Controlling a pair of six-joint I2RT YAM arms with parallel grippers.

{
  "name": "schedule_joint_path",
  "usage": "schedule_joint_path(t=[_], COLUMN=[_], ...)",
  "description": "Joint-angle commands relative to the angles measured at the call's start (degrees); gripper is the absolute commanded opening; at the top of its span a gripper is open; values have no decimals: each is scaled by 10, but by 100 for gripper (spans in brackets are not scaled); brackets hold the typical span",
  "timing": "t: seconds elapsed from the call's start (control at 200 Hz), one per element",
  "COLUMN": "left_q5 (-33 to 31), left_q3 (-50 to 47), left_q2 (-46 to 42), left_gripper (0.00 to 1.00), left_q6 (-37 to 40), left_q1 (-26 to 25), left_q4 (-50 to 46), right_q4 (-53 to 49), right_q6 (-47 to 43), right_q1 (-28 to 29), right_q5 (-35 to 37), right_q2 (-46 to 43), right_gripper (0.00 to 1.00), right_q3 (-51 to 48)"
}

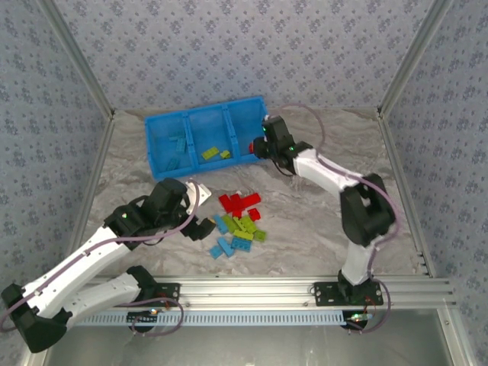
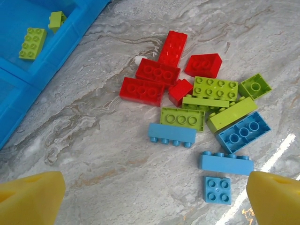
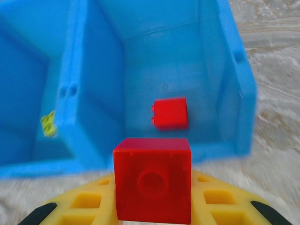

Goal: Sort the legos into containers by color

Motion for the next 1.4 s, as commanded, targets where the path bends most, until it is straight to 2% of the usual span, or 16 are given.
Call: schedule_joint_path(t=[0.0,0.205,0.245,0.46,0.605,0.715,0.854,1.034,1.099,1.244,1.394], left_q5=[-10,-8,-8,2,5,1,-6,-49,-36,-40,-23], left_q3=[0,-1,-2,1,-1,1,0,30,26,6,-6], left_q2=[-10,-13,-13,-14,-12,-2,45,142,175,238,292], left_gripper=[99,99,99,99,99,99,99,98,96,92,84], left_q6=[-2,-3,-3,-6,-25,-83,-229,-475,-547,-635,-670], left_q1=[5,9,10,17,20,21,20,21,20,16,16], left_q4=[-14,-11,-11,-10,-1,25,76,55,61,84,112], right_q4=[-49,-142,-154,-181,-125,-84,-95,-191,-227,-267,-259], right_q6=[-21,-24,-27,-31,-25,-21,-42,-59,-49,7,21], right_q1=[-7,-13,-13,-15,-11,-10,-3,55,79,107,111], right_q5=[-6,-13,-12,-10,-17,-34,-73,-55,-55,-96,-110], right_q2=[87,222,231,197,70,-66,-245,-436,-480,-535,-541], right_gripper=[33,44,48,52,52,52,61,65,66,72,81], right_q3=[93,269,286,280,152,27,-102,-238,-272,-319,-334])
